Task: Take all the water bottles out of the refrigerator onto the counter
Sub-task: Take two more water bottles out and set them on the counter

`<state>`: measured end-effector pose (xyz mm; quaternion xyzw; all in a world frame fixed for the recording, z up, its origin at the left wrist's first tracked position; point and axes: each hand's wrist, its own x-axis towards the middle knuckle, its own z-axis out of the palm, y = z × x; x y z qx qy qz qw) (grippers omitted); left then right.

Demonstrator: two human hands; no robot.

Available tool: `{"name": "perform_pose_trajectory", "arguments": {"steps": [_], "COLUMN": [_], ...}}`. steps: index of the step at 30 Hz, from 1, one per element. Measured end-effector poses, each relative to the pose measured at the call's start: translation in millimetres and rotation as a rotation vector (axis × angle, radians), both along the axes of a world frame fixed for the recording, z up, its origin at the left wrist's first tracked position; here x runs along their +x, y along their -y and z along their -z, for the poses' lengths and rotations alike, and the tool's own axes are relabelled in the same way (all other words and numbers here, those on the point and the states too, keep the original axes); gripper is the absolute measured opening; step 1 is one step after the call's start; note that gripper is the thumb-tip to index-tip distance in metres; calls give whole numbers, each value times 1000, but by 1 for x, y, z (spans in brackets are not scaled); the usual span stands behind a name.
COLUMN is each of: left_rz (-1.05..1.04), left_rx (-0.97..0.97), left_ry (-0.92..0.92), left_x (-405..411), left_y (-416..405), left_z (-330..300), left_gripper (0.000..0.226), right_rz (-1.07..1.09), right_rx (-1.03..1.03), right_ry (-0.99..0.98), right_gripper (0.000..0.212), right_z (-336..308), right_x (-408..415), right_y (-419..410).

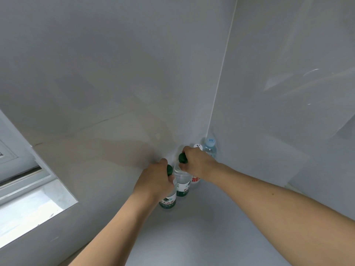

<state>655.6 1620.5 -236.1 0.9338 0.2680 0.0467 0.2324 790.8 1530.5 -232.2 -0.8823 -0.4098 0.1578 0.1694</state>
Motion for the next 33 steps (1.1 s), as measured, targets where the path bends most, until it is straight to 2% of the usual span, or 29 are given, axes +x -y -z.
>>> {"name": "perform_pose_trajectory", "arguments": {"steps": [17, 19, 21, 23, 25, 27, 30, 33], "left_rz": [-97, -116, -117, -98, -70, -20, 114, 244], "left_rx": [-100, -121, -120, -81, -3, 112, 292, 310], "left_ry": [46, 25, -1, -25, -49, -31, 69, 100], "left_x": [5, 4, 2, 0, 0, 5, 15, 28], "left_y": [0, 0, -1, 1, 9, 21, 45, 70], "left_z": [7, 5, 1, -3, -12, -18, -26, -32], "left_gripper": [18, 19, 21, 25, 35, 47, 50, 60], "right_rz": [38, 14, 36, 97, 134, 166, 211, 264], "right_rx": [84, 98, 164, 251, 277, 243, 148, 63], "right_ry": [-38, -76, -166, -237, -225, -182, -146, -108], "right_gripper": [22, 35, 58, 69, 67, 63, 65, 70], "right_z": [11, 10, 5, -1, -8, -13, -20, -28], "right_x": [-4, -5, -8, -14, -20, -23, -26, -27], "right_y": [7, 15, 28, 42, 61, 80, 111, 145]}}
